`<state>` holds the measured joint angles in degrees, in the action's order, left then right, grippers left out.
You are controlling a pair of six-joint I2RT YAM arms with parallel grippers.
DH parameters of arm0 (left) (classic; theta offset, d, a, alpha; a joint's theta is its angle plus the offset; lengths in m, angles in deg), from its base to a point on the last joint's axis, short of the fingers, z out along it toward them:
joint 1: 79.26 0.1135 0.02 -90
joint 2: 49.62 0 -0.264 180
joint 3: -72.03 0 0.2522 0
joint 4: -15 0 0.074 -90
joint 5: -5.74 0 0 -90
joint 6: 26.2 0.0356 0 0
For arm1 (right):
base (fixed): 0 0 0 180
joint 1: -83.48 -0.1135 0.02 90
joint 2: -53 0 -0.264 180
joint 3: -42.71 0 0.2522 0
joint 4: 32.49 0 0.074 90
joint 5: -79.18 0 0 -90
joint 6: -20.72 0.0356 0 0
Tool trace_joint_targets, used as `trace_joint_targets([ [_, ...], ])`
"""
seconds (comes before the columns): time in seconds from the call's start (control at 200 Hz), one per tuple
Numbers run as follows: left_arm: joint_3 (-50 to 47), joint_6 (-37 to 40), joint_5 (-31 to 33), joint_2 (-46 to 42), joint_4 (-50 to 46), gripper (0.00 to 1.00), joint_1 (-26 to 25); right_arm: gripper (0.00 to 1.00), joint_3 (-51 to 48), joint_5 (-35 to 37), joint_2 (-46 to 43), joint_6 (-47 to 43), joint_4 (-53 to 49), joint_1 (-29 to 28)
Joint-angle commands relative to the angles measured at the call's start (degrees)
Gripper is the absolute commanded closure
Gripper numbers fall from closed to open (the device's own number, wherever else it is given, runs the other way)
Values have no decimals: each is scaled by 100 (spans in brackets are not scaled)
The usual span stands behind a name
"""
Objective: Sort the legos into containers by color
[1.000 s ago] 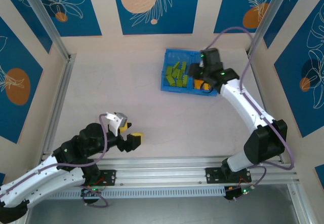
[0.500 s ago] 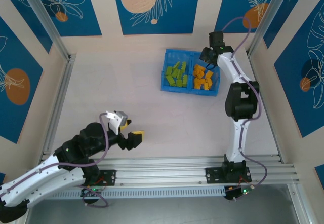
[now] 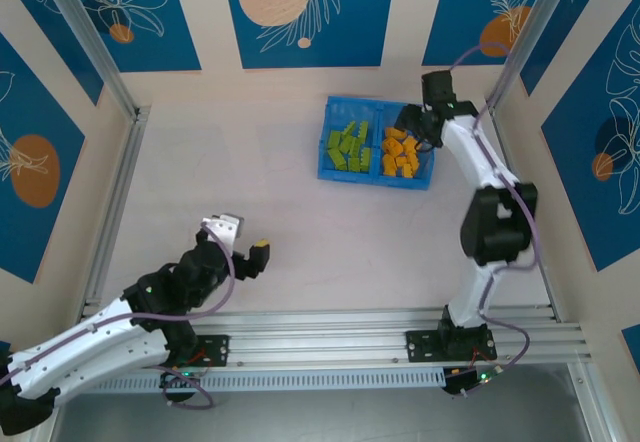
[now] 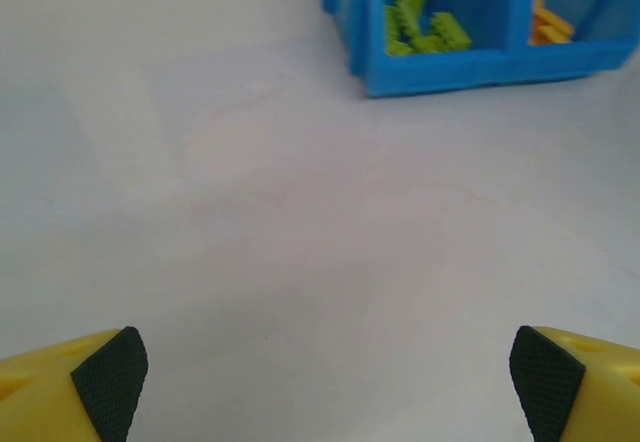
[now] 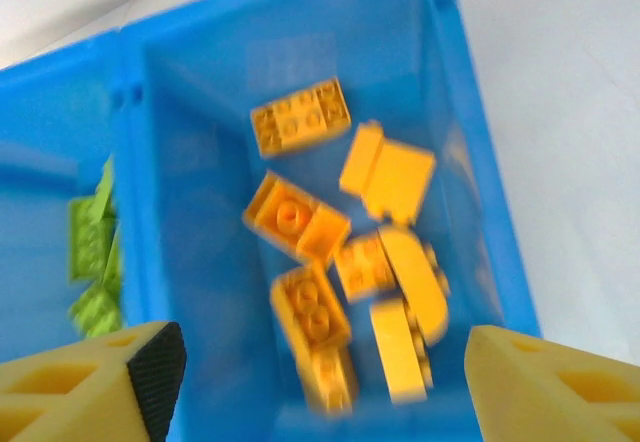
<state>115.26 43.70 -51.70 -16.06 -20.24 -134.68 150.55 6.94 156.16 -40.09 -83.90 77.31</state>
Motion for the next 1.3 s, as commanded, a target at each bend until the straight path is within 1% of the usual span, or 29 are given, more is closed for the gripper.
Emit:
trace_joint_targets([
  [0.0, -238, 1350, 1278, 176, 1258, 2, 190, 20, -1356, -56, -1579, 98, 719, -35],
  [0.085, -436, 2151, 1257, 429, 2182, 0, 542, 14, -2593, 162, -2743, -13, 1121, -22],
  [0.185, -455, 2480, 919, 818, 2621, 0, 1193, 10, -3965, 450, -4072, -234, 1670, -26],
  [0.27, -516, 2682, 731, 1220, 2991, 0, 1685, 7, -5102, 877, -5087, -457, 2272, -22],
  [0.35, -647, 2718, 694, 1575, 3410, 0, 2065, 0, -6192, 1254, -5765, -927, 3368, -22],
  [0.405, -826, 2645, 475, 1771, 3831, 0, 2367, 1, -6942, 1444, -6047, -1296, 4205, -24],
  [0.455, -1015, 2537, 131, 1948, 4256, 0, 2698, 0, -7486, 1532, -6123, -1612, 4921, 12],
  [0.515, -1086, 2557, -140, 2175, 4560, 0, 3024, 0, -7875, 1424, -5927, -1840, 5535, 156],
  [0.58, -1172, 2519, -395, 2480, 5014, 0, 3388, 0, -7961, 1157, -5503, -1732, 5817, 457],
  [0.705, -1216, 2168, -1106, 3349, 5869, 0, 4097, 0, -8104, 882, -4163, -1679, 7239, 709],
  [0.73, -1208, 2131, -1278, 3581, 6069, 0, 4208, 1, -8009, 922, -3980, -1689, 7309, 697],
  [0.775, -1129, 2140, -1424, 4086, 6414, 0, 4333, 0, -7880, 776, -3588, -1749, 7609, 688],
  [0.795, -983, 2180, -1317, 4252, 6376, 0, 4358, 0, -7860, 718, -3426, -1774, 7813, 683],
  [0.82, -747, 2215, -1328, 4333, 5936, 0, 4359, 0, -7838, 609, -3209, -1792, 8106, 687],
  [0.835, -673, 2271, -1391, 4415, 5888, 0, 4378, 0, -7783, 494, -3124, -1820, 8121, 699],
  [0.865, -597, 2449, -1340, 4620, 6100, 0, 4391, 0, -7499, 316, -2993, -1780, 7616, 710],
  [0.885, -546, 2511, -1309, 4713, 6141, 0, 4395, 0, -7338, 194, -2886, -1746, 7521, 727],
  [0.91, -581, 2510, -1305, 4919, 6469, 0, 4456, 0, -7324, 125, -2685, -1678, 7805, 719],
  [0.94, -609, 2325, -1322, 5211, 6795, 0, 4595, 0, -7439, -67, -2360, -1688, 8461, 717],
  [0.975, -637, 2074, -1790, 5396, 6972, 0, 4923, 0, -7504, -261, -1880, -1854, 9171, 668],
  [0.995, -715, 1984, -2030, 5333, 6922, 0, 5052, 0, -7456, -512, -1838, -2034, 8926, 607],
  [1.015, -802, 1924, -2018, 5350, 7072, 0, 5099, 1, -7368, -617, -1761, -2156, 8743, 555],
  [1.055, -947, 1999, -2126, 5517, 7625, 0, 5096, 1, -7252, -278, -1413, -2211, 9144, 399],
  [1.075, -916, 2042, -2234, 5491, 7541, 0, 5094, 0, -7217, -252, -1512, -2207, 8869, 386],
  [1.105, -809, 2055, -2337, 5403, 7130, 0, 5094, 0, -7123, -318, -1657, -2127, 8409, 448],
  [1.15, -767, 2121, -2427, 5497, 7234, 0, 5095, 1, -7252, -345, -1533, -2106, 8947, 498],
  [1.2, -762, 2118, -2440, 5447, 7126, 0, 5096, 1, -7183, -104, -1651, -2051, 8564, 451],
  [1.245, -761, 2117, -2436, 5453, 7146, 0, 5098, 1, -7240, -58, -1559, -2094, 8866, 425],
  [1.295, -770, 2124, -2430, 5475, 7196, 0, 5098, 1, -7179, -69, -1623, -2084, 8621, 424],
])
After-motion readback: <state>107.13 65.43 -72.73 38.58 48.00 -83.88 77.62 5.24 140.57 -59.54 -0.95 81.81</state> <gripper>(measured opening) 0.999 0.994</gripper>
